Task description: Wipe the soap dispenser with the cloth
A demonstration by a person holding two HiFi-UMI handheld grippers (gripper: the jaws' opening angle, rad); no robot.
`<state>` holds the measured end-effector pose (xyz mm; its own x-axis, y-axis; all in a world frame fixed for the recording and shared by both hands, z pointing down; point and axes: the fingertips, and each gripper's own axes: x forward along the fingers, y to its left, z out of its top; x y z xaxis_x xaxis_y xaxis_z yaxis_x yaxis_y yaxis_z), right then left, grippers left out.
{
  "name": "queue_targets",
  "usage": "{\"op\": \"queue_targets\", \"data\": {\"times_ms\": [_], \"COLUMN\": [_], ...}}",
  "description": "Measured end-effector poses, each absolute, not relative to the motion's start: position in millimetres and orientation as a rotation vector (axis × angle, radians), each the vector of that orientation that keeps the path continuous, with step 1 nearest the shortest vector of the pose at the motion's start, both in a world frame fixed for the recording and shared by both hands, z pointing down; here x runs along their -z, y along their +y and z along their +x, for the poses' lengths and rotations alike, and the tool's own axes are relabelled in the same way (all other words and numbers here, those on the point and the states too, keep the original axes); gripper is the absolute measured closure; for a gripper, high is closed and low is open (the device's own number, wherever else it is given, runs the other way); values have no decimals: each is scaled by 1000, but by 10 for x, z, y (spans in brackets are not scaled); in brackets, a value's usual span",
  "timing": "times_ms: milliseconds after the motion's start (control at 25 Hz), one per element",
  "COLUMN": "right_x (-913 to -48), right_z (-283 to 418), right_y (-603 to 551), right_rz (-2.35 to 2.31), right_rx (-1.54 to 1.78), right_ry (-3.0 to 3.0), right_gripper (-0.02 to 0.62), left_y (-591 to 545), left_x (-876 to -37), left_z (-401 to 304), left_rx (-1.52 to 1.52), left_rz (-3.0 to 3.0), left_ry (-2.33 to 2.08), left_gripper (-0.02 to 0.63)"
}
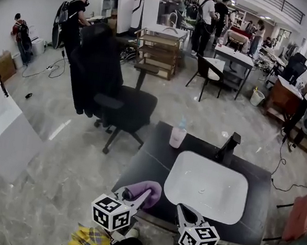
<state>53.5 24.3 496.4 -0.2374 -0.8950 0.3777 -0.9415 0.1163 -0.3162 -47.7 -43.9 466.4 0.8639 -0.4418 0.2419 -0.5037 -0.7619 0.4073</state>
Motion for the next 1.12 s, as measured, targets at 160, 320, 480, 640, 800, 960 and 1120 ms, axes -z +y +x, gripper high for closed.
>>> {"op": "queue_targets", "data": {"times_ms": [160,320,480,640,800,960,1120], "right_x": [-4993,-4979,-4925,-4838,-4776,-4715,-4627], "right_z": [411,393,416,469,644,840,1016], "right_y": [-67,-291,-474,-639,-754,-917,-1071], "right_rz": [1882,1896,1934,1962,2004,1997,1969], "right_rx": [-775,-785,-770,-715,-712,-695,-687], "right_ry": [-2262,-2226,-2213,-2243,-2259,-2275,-2309], "right_gripper": [591,591,591,591,591,591,591], "left_y": [-778,-1016,-1203,-1375,-1455,-1582,-1700], "left_x": [-4693,-4680,-4708,-4740,-4740,-4689,-4608], "left_z": [-571,-580,-549,-496,-391,-259,-103], "left_rx": [-183,-192,-199,-206,-198,-192,-184], "left_rz": [2561,2557,2560,2562,2558,2561,2578], "left_ry": [-675,-647,-605,-583,-572,-615,-650], "left_gripper": [549,548,549,549,549,549,549]}}
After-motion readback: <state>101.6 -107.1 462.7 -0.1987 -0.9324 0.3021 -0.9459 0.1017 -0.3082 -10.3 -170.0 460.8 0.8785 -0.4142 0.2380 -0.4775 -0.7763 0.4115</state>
